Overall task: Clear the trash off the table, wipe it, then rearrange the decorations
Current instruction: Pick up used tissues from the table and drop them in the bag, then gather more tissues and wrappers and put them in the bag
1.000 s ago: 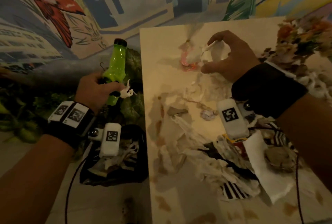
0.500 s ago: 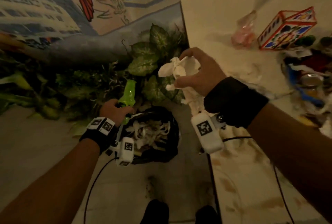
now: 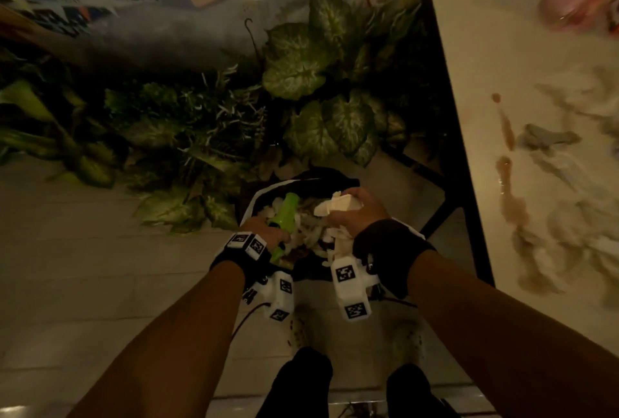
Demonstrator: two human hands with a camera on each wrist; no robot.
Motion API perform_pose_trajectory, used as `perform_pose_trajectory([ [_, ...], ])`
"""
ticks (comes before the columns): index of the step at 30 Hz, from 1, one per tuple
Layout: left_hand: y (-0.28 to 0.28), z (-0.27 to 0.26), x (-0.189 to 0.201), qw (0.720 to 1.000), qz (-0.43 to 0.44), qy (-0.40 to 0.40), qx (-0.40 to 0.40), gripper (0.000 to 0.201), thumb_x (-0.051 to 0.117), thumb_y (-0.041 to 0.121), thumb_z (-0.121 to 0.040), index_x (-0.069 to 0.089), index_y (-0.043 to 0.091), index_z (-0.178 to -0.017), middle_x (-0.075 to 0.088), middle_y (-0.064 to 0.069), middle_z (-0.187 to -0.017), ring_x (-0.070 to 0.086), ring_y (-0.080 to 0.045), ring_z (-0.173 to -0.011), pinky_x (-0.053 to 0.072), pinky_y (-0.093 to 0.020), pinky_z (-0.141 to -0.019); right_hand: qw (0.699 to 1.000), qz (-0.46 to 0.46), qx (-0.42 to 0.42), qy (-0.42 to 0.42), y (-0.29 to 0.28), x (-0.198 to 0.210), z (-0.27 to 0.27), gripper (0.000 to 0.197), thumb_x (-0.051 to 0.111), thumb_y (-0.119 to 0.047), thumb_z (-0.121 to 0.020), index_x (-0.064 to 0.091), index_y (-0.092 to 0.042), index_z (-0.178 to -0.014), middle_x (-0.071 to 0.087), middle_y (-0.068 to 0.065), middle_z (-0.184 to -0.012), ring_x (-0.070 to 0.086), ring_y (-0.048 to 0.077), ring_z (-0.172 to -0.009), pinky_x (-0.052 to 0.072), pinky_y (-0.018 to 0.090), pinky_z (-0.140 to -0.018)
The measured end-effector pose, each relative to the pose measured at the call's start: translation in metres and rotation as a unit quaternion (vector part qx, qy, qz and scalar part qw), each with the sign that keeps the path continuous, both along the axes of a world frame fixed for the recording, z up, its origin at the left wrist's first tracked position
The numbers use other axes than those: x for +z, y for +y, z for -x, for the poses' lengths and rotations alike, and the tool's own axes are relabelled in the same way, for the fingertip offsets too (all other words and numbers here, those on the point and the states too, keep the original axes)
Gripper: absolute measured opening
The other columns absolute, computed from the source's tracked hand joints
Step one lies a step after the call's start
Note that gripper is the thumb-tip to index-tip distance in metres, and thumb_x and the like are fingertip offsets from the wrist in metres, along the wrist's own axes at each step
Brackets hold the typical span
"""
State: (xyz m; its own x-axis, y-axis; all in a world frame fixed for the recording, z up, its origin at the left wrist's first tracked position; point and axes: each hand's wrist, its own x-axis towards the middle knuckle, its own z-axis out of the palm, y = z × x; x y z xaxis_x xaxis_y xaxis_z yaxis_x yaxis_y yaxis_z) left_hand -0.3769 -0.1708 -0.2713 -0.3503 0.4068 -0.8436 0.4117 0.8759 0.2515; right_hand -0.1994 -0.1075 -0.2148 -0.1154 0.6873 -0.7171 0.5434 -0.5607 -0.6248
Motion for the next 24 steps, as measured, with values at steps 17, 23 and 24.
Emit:
perform_pose_trajectory([
  [17,-0.001,0.033,-0.008,0.988,-0.13,0.051,0.068,0.019,0.07,0.027,-0.082,0.062,0.011,-0.089,0.06,-0.008,-0.094,0.059,-0.03,-0.097,0.044,-0.031,-0.078,1.0,0.014,0.01,-0.01,0.005,-0.059,0.013,0.073,0.067,-0.025,-0.085,0.029,-0.014,-0.146,0.032,0.008,-0.151,0.036,0.029,-0.135,0.036,0.033,-0.103],
  [23,0.026,0.01,0.06,0.97,-0.229,0.081,0.031,0.014,0.066,0.019,-0.084,0.071,0.007,-0.09,0.068,-0.011,-0.096,0.062,-0.028,-0.093,0.047,-0.031,-0.075,0.995,-0.054,0.089,0.002,0.019,0.027,-0.008,0.034,0.066,-0.018,-0.085,0.061,-0.008,-0.117,0.063,0.009,-0.114,0.06,0.023,-0.104,0.045,0.024,-0.08],
  [24,0.032,0.001,0.074,0.964,-0.251,0.087,0.018,0.014,0.066,0.019,-0.084,0.071,0.009,-0.09,0.068,-0.009,-0.094,0.062,-0.025,-0.091,0.045,-0.029,-0.073,0.993,-0.077,0.091,0.025,0.022,0.05,-0.016,0.029,0.065,-0.017,-0.085,0.064,-0.008,-0.112,0.065,0.009,-0.106,0.061,0.022,-0.098,0.047,0.024,-0.077],
])
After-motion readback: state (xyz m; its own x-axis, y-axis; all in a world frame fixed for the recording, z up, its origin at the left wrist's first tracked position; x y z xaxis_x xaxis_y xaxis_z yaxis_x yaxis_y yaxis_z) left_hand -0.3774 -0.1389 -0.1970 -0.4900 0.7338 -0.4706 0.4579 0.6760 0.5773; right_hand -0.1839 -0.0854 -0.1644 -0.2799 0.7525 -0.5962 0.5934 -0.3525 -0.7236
